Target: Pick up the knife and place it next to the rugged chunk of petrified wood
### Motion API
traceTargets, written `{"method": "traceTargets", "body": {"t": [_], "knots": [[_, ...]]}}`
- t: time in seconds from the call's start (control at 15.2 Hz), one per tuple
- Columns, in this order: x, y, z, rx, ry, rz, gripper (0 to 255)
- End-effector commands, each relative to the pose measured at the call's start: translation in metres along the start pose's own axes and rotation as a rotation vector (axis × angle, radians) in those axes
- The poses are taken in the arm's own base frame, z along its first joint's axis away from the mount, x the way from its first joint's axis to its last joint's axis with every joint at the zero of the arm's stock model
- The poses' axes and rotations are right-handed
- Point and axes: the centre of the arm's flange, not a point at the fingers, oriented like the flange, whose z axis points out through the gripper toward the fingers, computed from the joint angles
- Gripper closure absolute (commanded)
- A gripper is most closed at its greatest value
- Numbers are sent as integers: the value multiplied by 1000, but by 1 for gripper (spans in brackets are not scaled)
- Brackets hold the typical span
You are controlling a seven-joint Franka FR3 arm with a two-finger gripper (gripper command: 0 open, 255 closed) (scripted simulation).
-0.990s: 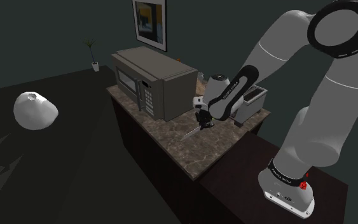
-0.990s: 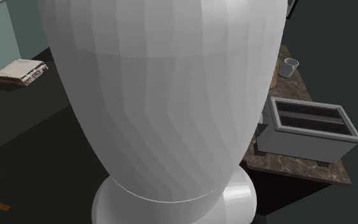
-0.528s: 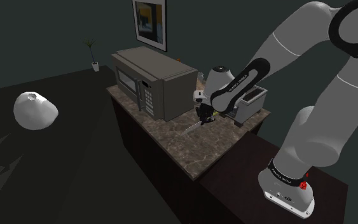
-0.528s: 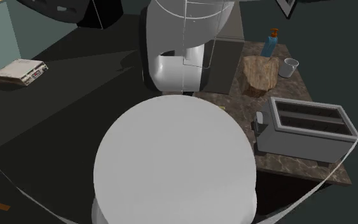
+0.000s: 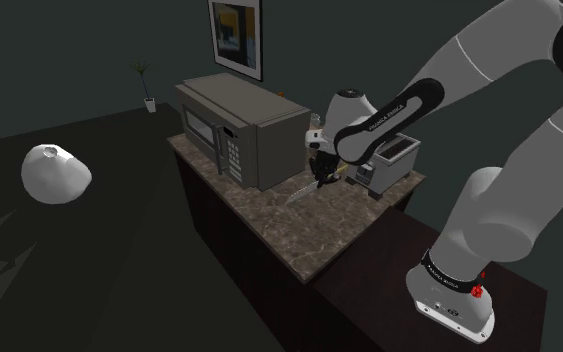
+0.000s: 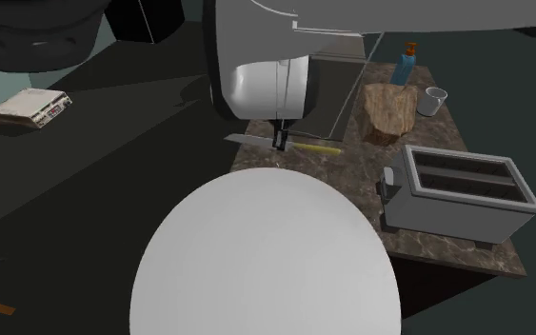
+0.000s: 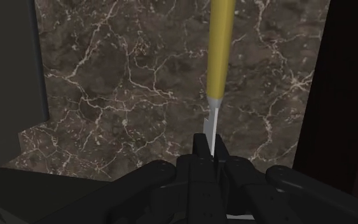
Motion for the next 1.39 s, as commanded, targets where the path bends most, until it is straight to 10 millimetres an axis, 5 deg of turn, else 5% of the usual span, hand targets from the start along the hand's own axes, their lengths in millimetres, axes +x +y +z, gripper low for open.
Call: {"method": "traceTargets", "body": {"t": [0.0,0.07,1.32], "knots": [[0,1,-11,1,0,0,255],[0,1,-14,1,0,0,255],[-216,127,2,1,0,0,255]]}}
